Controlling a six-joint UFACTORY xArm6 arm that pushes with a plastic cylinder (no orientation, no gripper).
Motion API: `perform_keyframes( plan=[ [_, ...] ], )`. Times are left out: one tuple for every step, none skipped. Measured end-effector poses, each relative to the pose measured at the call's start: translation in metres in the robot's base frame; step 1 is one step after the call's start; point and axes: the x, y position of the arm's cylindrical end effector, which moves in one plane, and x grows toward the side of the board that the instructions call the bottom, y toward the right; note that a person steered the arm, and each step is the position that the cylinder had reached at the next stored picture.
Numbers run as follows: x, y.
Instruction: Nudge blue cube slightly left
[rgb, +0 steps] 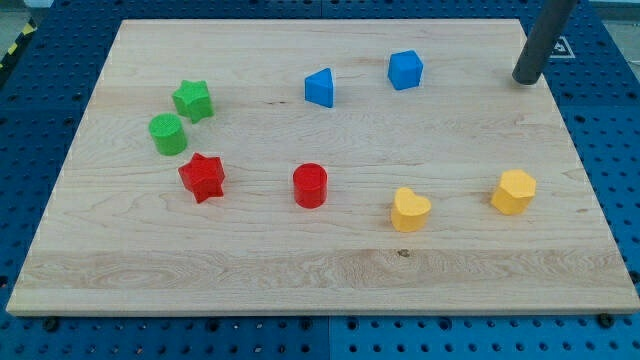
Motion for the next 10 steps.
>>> perform_keyframes(
  plan=[
    [0.005,-0.023],
    [0.005,-0.023],
    [0.005,-0.024],
    [0.005,-0.051],
    [0.005,-0.076],
    [0.005,-0.098],
    [0.006,-0.148],
    [0.009,-0.180],
    [0.039,-0.176],
    [0.080,-0.176]
  ],
)
